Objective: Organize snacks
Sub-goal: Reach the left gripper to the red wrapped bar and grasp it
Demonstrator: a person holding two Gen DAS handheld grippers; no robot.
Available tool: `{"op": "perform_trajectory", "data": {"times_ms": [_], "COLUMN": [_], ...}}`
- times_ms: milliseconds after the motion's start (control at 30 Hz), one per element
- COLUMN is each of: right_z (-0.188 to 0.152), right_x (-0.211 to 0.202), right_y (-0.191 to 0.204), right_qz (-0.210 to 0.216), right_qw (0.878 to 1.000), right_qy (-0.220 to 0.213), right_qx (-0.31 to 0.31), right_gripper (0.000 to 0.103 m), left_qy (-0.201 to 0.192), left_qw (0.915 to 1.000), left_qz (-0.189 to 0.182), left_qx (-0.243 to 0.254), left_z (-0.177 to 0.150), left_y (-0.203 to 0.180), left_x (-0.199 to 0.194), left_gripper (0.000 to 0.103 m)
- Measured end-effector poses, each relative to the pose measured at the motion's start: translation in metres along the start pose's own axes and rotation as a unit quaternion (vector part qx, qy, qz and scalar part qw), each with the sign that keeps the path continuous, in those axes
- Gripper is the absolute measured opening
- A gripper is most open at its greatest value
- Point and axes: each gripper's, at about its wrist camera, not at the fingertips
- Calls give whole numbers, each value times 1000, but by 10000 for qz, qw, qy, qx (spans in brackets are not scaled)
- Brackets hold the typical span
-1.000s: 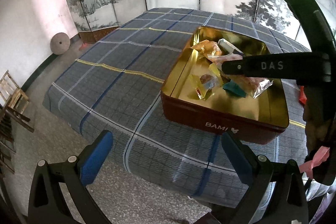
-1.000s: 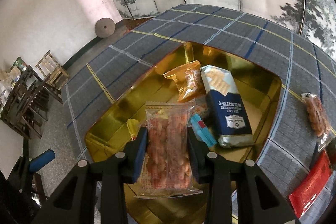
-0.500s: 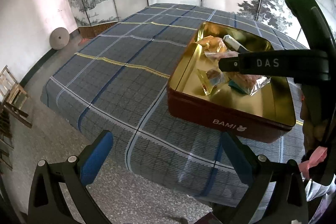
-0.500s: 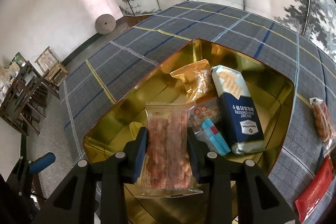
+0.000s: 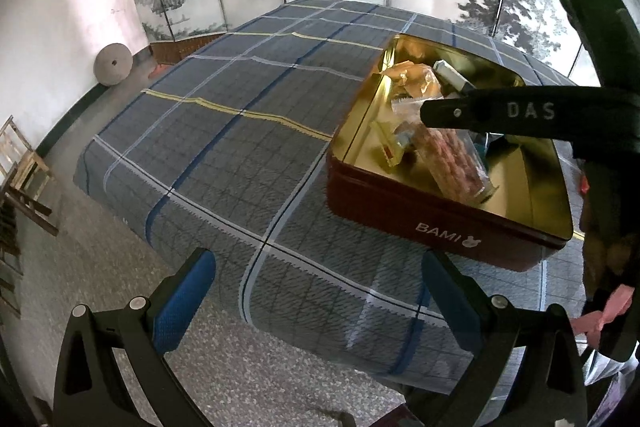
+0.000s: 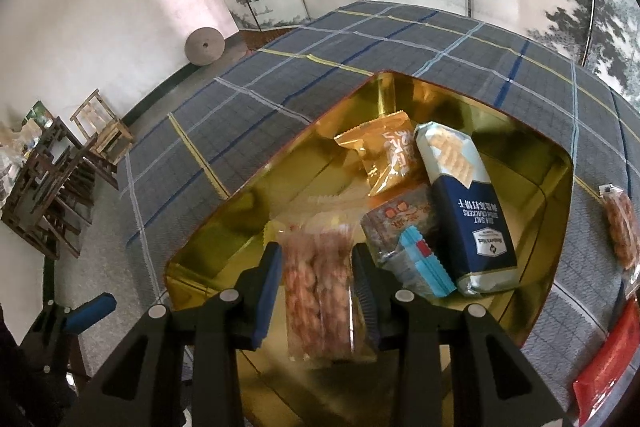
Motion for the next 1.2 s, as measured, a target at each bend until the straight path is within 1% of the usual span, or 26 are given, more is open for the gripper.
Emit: {"op": "perform_trajectory", "data": {"times_ms": [233,400,500,667,800,933,1067,1167,1200], "right_z": [-6,-17,-24,-42,-60,-84,-116,-145,-153], "right_x": [-11,-30,-40,-60,-76,-100,-129,-150,-156], "right_y": [-2,-5,-9,-23,-43,-65,-94,-126,-137], "right_qz": [136,321,337,362,327,153,-290,-704,-846], "right_qw": [9997,9983,9976,9960,9940,9915,9879,9824,9800], "right_qy": [-162,-438,-542,-677,-798,-956,-1131,-1208,-1225], "right_qx": [103,207,260,458,673,866,1023,1238,1318], "right_gripper": [37,37,37,37,38,38,38,38,39], "left_qy": [-18,-8,-50,-85,-131,-219,-401,-514,-494], "left_qw": [10000,10000,9999,9998,9995,9988,9974,9949,9939], "left_qz": [32,39,74,97,126,150,104,-102,-249], "left_qx": [-12,36,84,169,262,400,595,866,959], "left_z": [0,-1,-1,-1,-1,0,2,4,7], "left_y": [1,-1,-5,-13,-20,-28,-40,-56,-62], "left_x": [-1,-3,-8,-14,-20,-29,-42,-54,-56], "left_gripper": [102,102,102,102,102,102,102,102,102]}}
Point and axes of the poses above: each gripper's, at about its wrist camera, not at the fingertips, and x roughly the way its jaws point, y to its left, z to its top, and after that the axes turned 4 degrees about y, right-handed
